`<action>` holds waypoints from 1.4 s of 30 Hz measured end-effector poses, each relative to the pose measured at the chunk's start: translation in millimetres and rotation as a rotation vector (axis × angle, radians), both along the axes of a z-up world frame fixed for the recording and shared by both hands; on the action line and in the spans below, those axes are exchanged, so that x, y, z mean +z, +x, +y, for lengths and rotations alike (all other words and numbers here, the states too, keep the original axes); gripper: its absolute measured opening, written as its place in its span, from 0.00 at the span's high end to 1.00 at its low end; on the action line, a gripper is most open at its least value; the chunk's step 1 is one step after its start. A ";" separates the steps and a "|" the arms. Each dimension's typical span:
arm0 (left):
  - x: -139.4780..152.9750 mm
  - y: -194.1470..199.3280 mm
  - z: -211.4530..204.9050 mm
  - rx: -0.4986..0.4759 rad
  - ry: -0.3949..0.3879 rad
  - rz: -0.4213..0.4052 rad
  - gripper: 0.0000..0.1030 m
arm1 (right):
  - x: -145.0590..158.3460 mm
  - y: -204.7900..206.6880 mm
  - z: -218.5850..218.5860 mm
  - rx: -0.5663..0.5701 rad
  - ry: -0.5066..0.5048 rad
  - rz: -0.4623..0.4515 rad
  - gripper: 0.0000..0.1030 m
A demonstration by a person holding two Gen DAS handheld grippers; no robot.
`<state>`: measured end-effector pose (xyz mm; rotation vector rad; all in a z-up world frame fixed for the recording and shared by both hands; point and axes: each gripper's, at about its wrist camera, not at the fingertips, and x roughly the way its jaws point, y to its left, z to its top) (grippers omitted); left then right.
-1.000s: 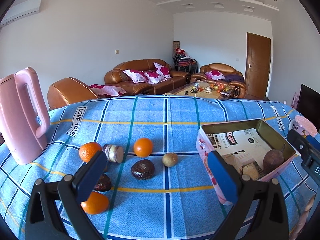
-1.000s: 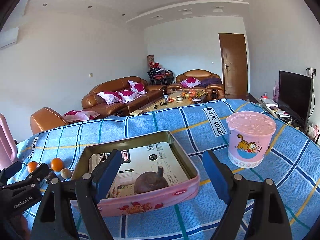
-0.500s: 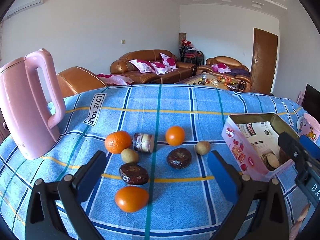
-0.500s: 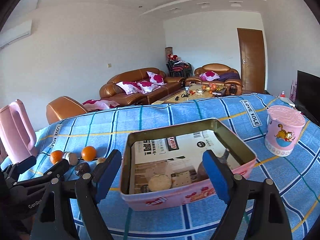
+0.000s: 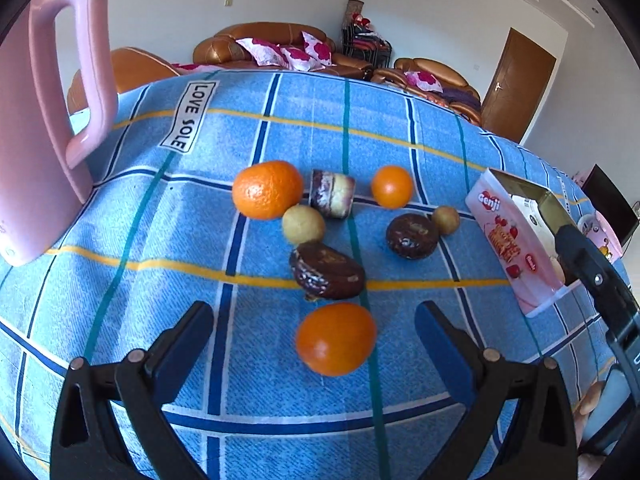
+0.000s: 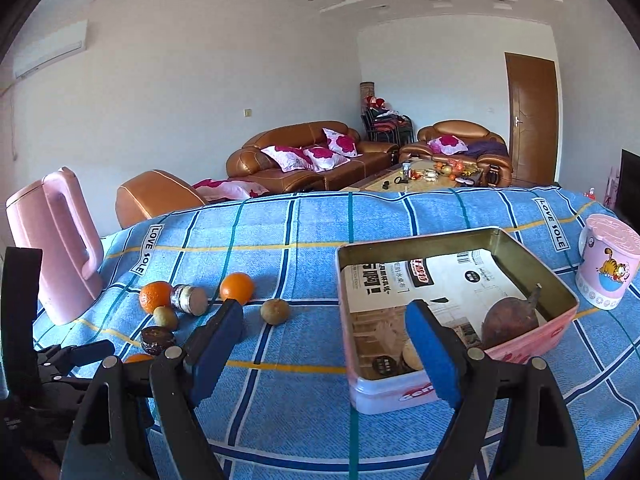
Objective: Organize fruits
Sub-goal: 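Move both open tools from the tin back over the remaining fruits, then grasp an orange with the left tool while the right tool grasps a dark round cake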
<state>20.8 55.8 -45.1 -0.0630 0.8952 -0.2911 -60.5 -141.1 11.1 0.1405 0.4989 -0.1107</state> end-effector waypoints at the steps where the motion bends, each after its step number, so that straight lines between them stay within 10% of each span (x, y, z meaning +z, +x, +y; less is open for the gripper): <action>1: -1.8 1.3 0.8 0.003 -0.006 0.013 0.01 | -0.8 0.6 0.7 0.010 0.010 0.003 0.18; 11: -3.0 -2.1 -12.1 -0.061 0.085 0.000 0.26 | -12.8 6.9 -12.5 0.053 0.155 0.060 0.18; 17: 0.2 -5.5 -12.0 -0.097 0.063 -0.011 0.63 | -14.5 7.7 -11.2 0.065 0.167 0.073 0.18; 24: 11.8 -12.2 -3.8 -0.054 0.083 -0.076 0.64 | -11.8 4.2 -7.7 0.068 0.143 0.058 0.18; 33: 51.9 -19.8 63.0 0.318 0.030 -0.321 0.64 | -14.6 13.1 24.6 0.220 0.120 0.107 0.18; 42: 44.6 -14.3 89.4 0.436 -0.026 -0.305 0.64 | -35.6 70.4 103.1 0.401 0.094 0.285 0.33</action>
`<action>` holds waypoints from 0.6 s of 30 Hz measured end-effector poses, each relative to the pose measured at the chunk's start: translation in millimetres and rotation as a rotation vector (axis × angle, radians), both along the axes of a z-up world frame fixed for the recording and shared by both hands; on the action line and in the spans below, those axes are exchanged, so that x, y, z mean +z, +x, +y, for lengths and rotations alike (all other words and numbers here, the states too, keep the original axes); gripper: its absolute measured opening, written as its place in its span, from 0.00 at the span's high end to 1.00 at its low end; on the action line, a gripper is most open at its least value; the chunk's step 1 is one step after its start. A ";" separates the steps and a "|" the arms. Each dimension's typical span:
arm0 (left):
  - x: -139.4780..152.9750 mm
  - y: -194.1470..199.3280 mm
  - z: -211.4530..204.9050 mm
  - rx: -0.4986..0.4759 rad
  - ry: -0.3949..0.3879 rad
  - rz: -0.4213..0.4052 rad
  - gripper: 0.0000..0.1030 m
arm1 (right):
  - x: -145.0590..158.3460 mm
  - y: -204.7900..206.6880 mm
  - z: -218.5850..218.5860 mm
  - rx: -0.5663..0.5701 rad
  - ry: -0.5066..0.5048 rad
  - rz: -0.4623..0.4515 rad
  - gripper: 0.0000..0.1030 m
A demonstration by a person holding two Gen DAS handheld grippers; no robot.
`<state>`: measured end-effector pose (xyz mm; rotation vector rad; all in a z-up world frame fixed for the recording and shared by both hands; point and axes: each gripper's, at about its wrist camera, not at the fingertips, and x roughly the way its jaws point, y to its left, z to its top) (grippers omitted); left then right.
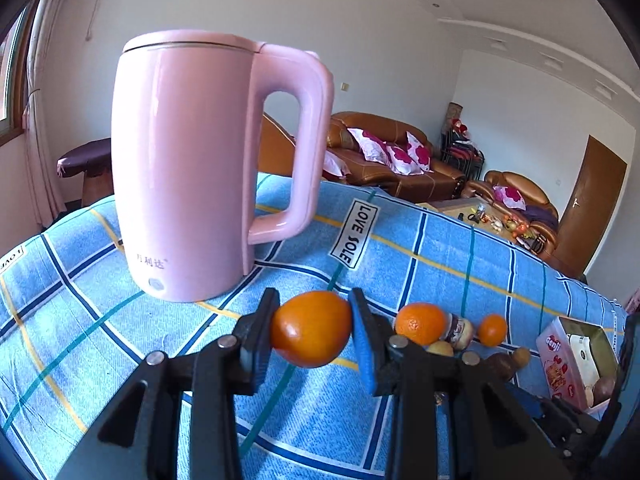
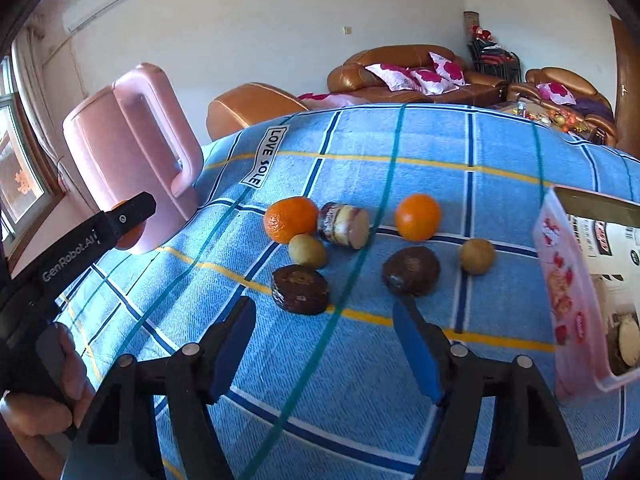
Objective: Organize fruits
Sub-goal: 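Grasp an orange with the left tool while the right tool grasps a dark round cake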
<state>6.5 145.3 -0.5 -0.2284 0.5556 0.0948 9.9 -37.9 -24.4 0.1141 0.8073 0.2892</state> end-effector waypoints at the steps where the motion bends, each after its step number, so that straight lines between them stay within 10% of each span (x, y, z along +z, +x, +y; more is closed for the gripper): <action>1: -1.6 0.4 -0.5 0.000 -0.003 0.004 0.64 | -1.9 5.2 4.6 -0.005 -0.015 0.008 0.35; 18: -3.6 -1.9 -6.9 0.002 0.015 -0.021 0.64 | -7.8 10.8 8.7 0.053 0.011 0.053 0.61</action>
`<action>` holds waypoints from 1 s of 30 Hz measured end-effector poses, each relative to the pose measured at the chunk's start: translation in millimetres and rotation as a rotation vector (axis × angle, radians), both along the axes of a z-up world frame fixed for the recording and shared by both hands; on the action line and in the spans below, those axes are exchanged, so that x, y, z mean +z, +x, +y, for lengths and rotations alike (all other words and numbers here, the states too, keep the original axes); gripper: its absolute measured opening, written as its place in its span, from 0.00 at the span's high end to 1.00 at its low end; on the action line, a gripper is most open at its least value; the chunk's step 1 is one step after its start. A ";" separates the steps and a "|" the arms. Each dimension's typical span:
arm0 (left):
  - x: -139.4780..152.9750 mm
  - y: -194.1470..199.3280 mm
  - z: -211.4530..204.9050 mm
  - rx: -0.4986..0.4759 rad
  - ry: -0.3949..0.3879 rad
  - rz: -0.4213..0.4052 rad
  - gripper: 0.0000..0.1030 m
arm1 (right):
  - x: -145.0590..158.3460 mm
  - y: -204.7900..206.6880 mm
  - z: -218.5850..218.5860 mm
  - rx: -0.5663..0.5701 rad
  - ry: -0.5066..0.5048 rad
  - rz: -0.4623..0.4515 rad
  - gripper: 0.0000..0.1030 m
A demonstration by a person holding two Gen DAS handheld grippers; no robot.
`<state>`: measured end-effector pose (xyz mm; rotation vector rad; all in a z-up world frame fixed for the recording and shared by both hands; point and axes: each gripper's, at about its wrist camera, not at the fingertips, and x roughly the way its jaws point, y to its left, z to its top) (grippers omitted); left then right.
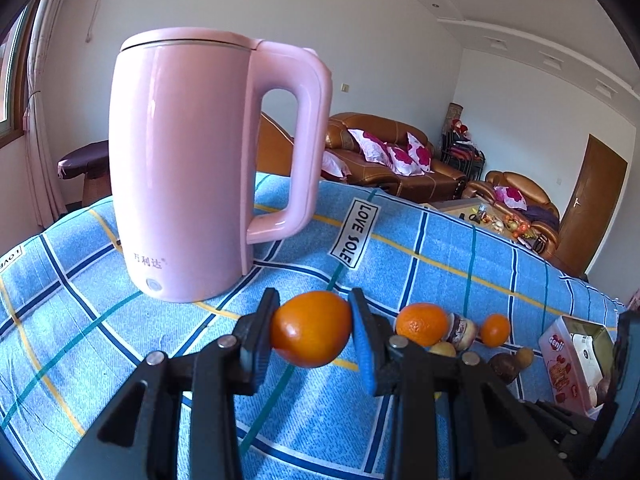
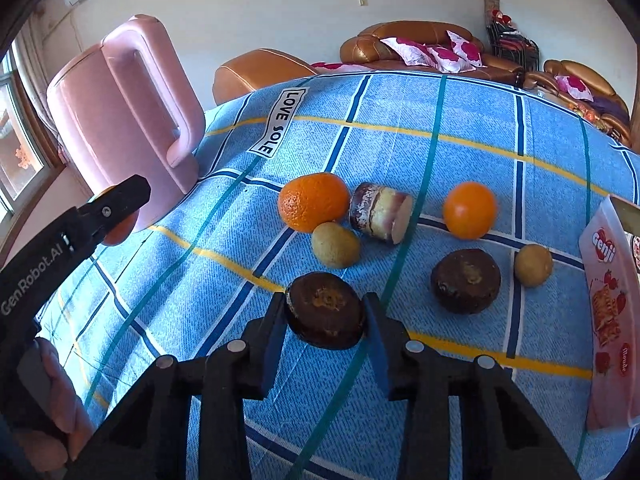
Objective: Organize fruits
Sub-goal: 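Grasp an orange with the left tool while the right tool grasps a dark round cake, then lower the orange into the pink tin with the left tool while the right tool releases the cake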
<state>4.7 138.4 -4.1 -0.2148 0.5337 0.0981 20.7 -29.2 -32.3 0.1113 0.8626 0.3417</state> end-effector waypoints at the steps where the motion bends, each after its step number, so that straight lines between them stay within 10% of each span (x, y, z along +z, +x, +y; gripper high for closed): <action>1: 0.1 -2.2 -1.4 0.000 0.006 -0.012 0.64 | 3.2 -4.4 -4.0 -0.010 0.011 -0.024 0.61; 10: -3.6 -5.5 -24.1 -0.039 0.087 -0.038 0.64 | 34.5 -49.9 -49.8 -0.147 -0.044 -0.254 0.61; 30: 1.7 -22.6 -53.1 -0.062 0.118 -0.083 0.64 | 44.1 -71.0 -94.2 -0.243 -0.171 -0.367 0.61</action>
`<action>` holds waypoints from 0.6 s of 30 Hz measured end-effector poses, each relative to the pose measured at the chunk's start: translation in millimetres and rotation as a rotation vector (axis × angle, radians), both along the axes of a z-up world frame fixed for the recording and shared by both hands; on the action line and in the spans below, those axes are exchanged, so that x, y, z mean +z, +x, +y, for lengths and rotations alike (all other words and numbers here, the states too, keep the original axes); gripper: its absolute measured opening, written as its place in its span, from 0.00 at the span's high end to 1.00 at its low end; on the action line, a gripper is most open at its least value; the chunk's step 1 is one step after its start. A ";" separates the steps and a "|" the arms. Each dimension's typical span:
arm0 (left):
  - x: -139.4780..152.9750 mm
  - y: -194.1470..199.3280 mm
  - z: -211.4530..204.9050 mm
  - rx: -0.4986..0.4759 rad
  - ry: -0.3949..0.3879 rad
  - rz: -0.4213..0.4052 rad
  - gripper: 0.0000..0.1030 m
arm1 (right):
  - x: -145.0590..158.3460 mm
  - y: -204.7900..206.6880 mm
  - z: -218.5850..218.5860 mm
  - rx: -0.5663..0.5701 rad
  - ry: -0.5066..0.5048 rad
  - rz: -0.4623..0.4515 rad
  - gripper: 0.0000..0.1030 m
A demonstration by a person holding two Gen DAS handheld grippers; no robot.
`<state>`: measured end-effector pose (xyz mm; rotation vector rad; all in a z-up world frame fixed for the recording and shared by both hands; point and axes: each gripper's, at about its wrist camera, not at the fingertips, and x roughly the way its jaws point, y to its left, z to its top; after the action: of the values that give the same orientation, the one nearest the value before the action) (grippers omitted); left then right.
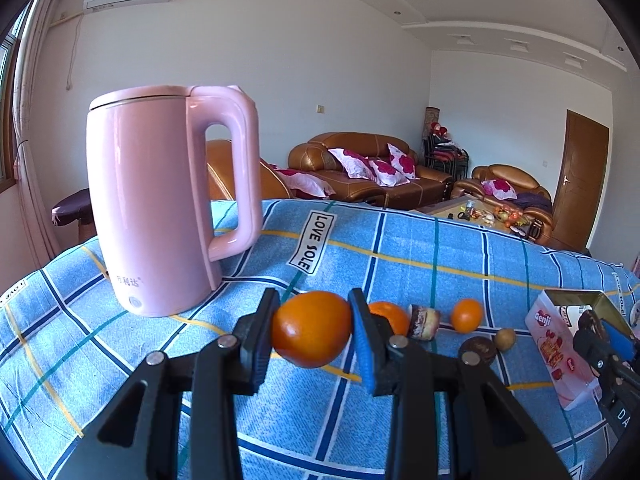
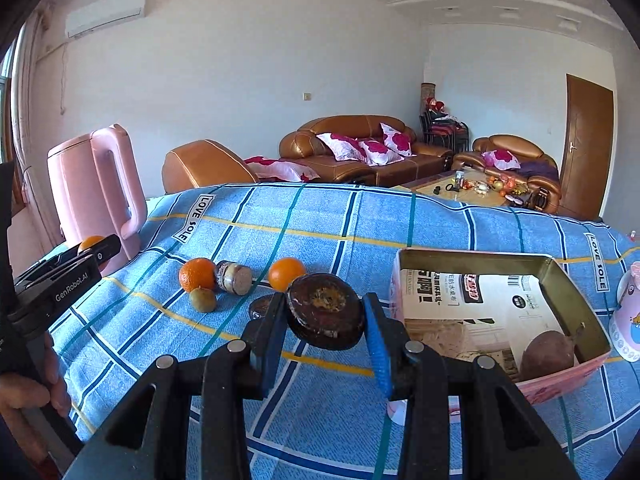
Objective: Organize fruits
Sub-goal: 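Lower the orange into the pink tin with the left tool while the right tool releases the cake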
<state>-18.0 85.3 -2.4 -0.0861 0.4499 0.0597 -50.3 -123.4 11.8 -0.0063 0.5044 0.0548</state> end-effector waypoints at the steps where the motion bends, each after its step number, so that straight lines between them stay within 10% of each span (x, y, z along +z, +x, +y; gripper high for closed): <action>1: -0.2 -0.5 -3.5 -0.009 -0.005 0.003 0.64 | 0.6 -1.3 -1.7 -0.009 -0.013 -0.007 0.61; 18: 2.9 -7.4 -109.8 -0.213 0.003 0.014 0.64 | 7.3 -5.0 -57.2 -0.118 -0.071 -0.041 0.61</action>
<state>-25.3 -24.5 0.4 -0.0346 0.4709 -0.1486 -55.2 -180.6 19.1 -0.0468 0.4651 -0.0786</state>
